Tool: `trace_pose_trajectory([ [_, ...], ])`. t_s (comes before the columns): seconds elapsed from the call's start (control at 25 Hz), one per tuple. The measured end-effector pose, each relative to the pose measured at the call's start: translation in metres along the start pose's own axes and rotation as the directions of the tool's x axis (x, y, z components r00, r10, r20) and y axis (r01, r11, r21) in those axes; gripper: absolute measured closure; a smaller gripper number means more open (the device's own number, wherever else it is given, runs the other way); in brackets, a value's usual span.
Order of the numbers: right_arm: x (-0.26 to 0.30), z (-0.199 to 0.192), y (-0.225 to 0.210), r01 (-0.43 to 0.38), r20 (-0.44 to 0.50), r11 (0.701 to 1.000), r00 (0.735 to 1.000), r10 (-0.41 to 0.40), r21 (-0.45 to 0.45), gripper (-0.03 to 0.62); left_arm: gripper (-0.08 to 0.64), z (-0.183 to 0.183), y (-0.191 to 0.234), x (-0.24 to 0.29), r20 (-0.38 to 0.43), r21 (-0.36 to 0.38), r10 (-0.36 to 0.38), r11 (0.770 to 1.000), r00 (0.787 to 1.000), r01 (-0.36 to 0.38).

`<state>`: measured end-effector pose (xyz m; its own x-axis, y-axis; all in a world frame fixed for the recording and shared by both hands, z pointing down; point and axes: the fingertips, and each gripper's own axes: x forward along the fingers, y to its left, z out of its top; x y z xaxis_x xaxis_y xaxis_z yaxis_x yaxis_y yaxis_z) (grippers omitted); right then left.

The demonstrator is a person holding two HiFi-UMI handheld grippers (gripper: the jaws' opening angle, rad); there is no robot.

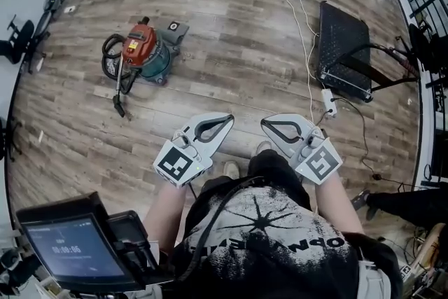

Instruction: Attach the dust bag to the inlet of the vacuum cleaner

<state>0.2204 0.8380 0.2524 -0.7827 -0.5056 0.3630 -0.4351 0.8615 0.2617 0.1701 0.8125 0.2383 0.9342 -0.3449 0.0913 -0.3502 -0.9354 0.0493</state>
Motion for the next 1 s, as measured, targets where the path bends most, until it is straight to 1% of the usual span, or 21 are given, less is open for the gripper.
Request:
trace_pose_trajectory([
  [0.04, 0.003, 0.001, -0.005, -0.001, 0.014, 1.0, 1.0, 0.001, 0.01, 0.589, 0.558, 0.0, 0.005, 0.003, -0.001, -0.004, -0.001, 1.0, 1.0, 0.001],
  [0.16, 0.013, 0.009, -0.026, 0.003, 0.126, 0.998, 0.992, -0.01, 0.059, 0.589, 0.558, -0.003, 0.021, 0.015, -0.008, -0.025, 0.003, 1.0, 1.0, -0.003],
  [0.2, 0.016, 0.002, -0.033, -0.01, 0.107, 0.999, 0.994, 0.005, 0.046, 0.588, 0.558, -0.004, 0.028, 0.019, -0.019, -0.028, 0.011, 1.0, 1.0, -0.011],
  [0.24, 0.019, -0.008, -0.04, -0.028, 0.07, 0.999, 0.997, 0.026, 0.027, 0.589, 0.558, -0.008, 0.035, 0.024, -0.039, -0.032, 0.021, 0.999, 0.999, -0.022],
  [0.28, 0.023, -0.014, -0.049, -0.042, 0.055, 0.999, 0.998, 0.041, 0.017, 0.589, 0.558, -0.012, 0.043, 0.029, -0.066, -0.042, 0.031, 0.999, 0.997, -0.034],
  [0.32, 0.026, -0.017, -0.059, -0.052, 0.065, 0.999, 0.997, 0.051, 0.014, 0.589, 0.558, -0.017, 0.052, 0.035, -0.091, -0.051, 0.041, 0.998, 0.995, -0.046],
  [0.36, 0.029, -0.017, -0.072, -0.056, 0.101, 0.998, 0.993, 0.054, 0.019, 0.588, 0.558, -0.019, 0.06, 0.042, -0.106, -0.057, 0.05, 0.997, 0.993, -0.057],
  [0.44, 0.034, -0.006, -0.103, -0.053, 0.215, 0.997, 0.976, 0.04, 0.055, 0.589, 0.558, -0.016, 0.078, 0.057, -0.114, -0.065, 0.069, 0.995, 0.991, -0.076],
  [0.48, 0.036, -0.008, -0.117, -0.062, 0.212, 0.997, 0.976, 0.05, 0.046, 0.589, 0.557, -0.012, 0.087, 0.065, -0.113, -0.071, 0.079, 0.994, 0.99, -0.087],
  [0.52, 0.038, -0.015, -0.129, -0.08, 0.17, 0.997, 0.983, 0.076, 0.019, 0.589, 0.558, -0.008, 0.097, 0.073, -0.11, -0.077, 0.09, 0.992, 0.99, -0.099],
  [0.56, 0.039, -0.017, -0.141, -0.095, 0.164, 0.995, 0.982, 0.092, 0.008, 0.589, 0.557, -0.003, 0.105, 0.081, -0.108, -0.083, 0.1, 0.991, 0.989, -0.109],
  [0.6, 0.04, -0.01, -0.155, -0.1, 0.222, 0.995, 0.971, 0.093, 0.022, 0.589, 0.557, 0.001, 0.114, 0.089, -0.107, -0.087, 0.111, 0.989, 0.988, -0.12],
  [0.64, 0.04, 0.0, -0.17, -0.101, 0.304, 0.994, 0.949, 0.082, 0.049, 0.588, 0.558, 0.005, 0.123, 0.099, -0.108, -0.089, 0.123, 0.987, 0.987, -0.133],
  [0.68, 0.041, 0.003, -0.184, -0.107, 0.348, 0.992, 0.934, 0.078, 0.066, 0.589, 0.557, 0.007, 0.132, 0.109, -0.11, -0.092, 0.137, 0.985, 0.985, -0.147],
  [0.72, 0.042, -0.007, -0.195, -0.125, 0.319, 0.991, 0.942, 0.102, 0.05, 0.589, 0.558, 0.01, 0.141, 0.12, -0.112, -0.1, 0.15, 0.982, 0.982, -0.161],
  [0.76, 0.043, -0.025, -0.205, -0.149, 0.235, 0.989, 0.962, 0.142, 0.015, 0.589, 0.558, 0.011, 0.15, 0.13, -0.113, -0.113, 0.16, 0.979, 0.981, -0.173],
  [0.8, 0.043, -0.041, -0.215, -0.171, 0.159, 0.985, 0.972, 0.17, -0.011, 0.589, 0.558, 0.011, 0.159, 0.141, -0.117, -0.125, 0.167, 0.975, 0.979, -0.181],
  [0.84, 0.043, -0.049, -0.227, -0.182, 0.134, 0.983, 0.974, 0.183, -0.019, 0.589, 0.558, 0.011, 0.166, 0.152, -0.125, -0.133, 0.17, 0.973, 0.977, -0.187],
  [0.88, 0.043, -0.051, -0.241, -0.184, 0.155, 0.983, 0.971, 0.184, -0.011, 0.589, 0.558, 0.011, 0.174, 0.163, -0.136, -0.131, 0.173, 0.973, 0.975, -0.191],
  [0.96, 0.044, -0.05, -0.27, -0.178, 0.242, 0.984, 0.956, 0.167, 0.023, 0.589, 0.557, 0.011, 0.191, 0.185, -0.162, -0.107, 0.182, 0.974, 0.97, -0.2],
  [1.0, 0.045, -0.058, -0.283, -0.181, 0.24, 0.983, 0.956, 0.169, 0.028, 0.589, 0.557, 0.011, 0.2, 0.196, -0.17, -0.094, 0.187, 0.974, 0.968, -0.205],
])
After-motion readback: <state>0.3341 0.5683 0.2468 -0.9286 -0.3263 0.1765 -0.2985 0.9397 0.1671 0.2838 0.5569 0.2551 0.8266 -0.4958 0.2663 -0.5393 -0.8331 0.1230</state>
